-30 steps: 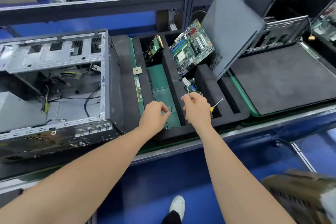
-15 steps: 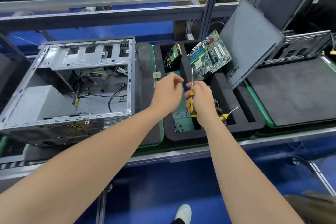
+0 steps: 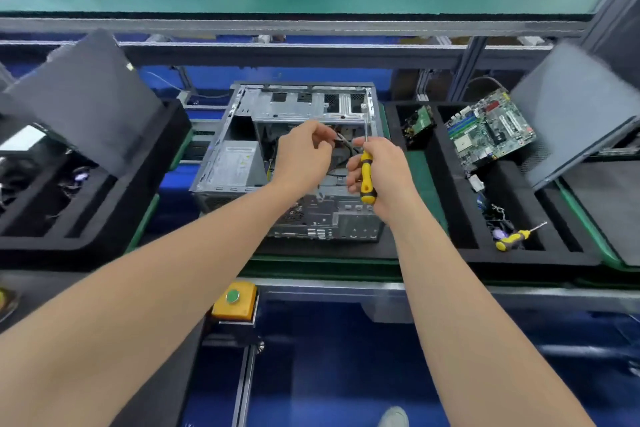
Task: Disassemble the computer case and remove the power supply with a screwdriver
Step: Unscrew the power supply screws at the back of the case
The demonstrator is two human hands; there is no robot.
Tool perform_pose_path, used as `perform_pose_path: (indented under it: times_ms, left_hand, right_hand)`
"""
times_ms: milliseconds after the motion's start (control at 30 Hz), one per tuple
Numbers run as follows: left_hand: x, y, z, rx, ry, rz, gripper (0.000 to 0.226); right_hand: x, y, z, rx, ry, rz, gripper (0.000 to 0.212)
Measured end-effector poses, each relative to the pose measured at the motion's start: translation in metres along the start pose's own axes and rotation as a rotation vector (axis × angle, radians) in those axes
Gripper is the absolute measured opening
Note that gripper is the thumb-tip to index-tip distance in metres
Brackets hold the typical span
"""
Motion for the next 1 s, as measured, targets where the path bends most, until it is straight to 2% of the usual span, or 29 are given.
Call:
perform_pose_path:
  times_ms: [233, 333, 500, 533, 600, 700, 767, 800, 933, 1000]
  left_hand:
    - [0.094, -0.101, 0.024, -0.178, -0.073, -0.074, 0.024]
    - [0.135, -0.124, 0.031, -0.205, -0.138, -0.018, 0.024]
    - [0.157, -0.130, 0.044, -0.304, -0.017, 0.023, 0.023]
    - [0.163, -0.130, 0.048, -0.341, -0.046, 0.063, 0.021]
    - [0.187, -0.128, 0.055, -0.385, -0.214, 0.186, 0.013]
    - [0.236, -0.116, 0.068, -0.344, -0.585, 0.372, 0.020]
    - [0.261, -0.106, 0.078, -0.339, -0.758, 0.570, 0.020]
    - [0.272, -0.101, 0.080, -0.311, -0.804, 0.599, 0.019]
    - [0.294, -0.075, 0.087, -0.017, -0.850, 0.506, 0.020]
    - [0.295, -0.066, 0.090, 0.039, -0.841, 0.523, 0.019]
  right_hand:
    - [-0.052, 0.099, 0.036, 0.109, 0.066, 0.056, 0.020]
    - [-0.082, 0.127, 0.051, 0.203, 0.141, 0.065, 0.019]
    - [-0.132, 0.150, 0.068, 0.335, 0.139, 0.239, 0.024]
    - [-0.141, 0.151, 0.070, 0.348, 0.142, 0.266, 0.024]
    - [-0.158, 0.153, 0.073, 0.378, 0.168, 0.333, 0.022]
    - [-0.186, 0.150, 0.075, 0.397, 0.261, 0.406, 0.021]
    - [-0.202, 0.147, 0.075, 0.368, 0.332, 0.430, 0.020]
    - [-0.210, 0.146, 0.074, 0.348, 0.360, 0.442, 0.020]
    - [-0.232, 0.152, 0.071, 0.297, 0.419, 0.433, 0.019]
    - [-0.238, 0.159, 0.071, 0.292, 0.434, 0.417, 0.019]
Point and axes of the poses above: each hand's wrist, its own z-axis away from the middle knuckle, its own y-axis out of the palm, x = y × z, the point moved 7 cm from there along -z, towards the middle knuckle, and after that the axes turned 1 degree about -x, right-handed, at the moved point
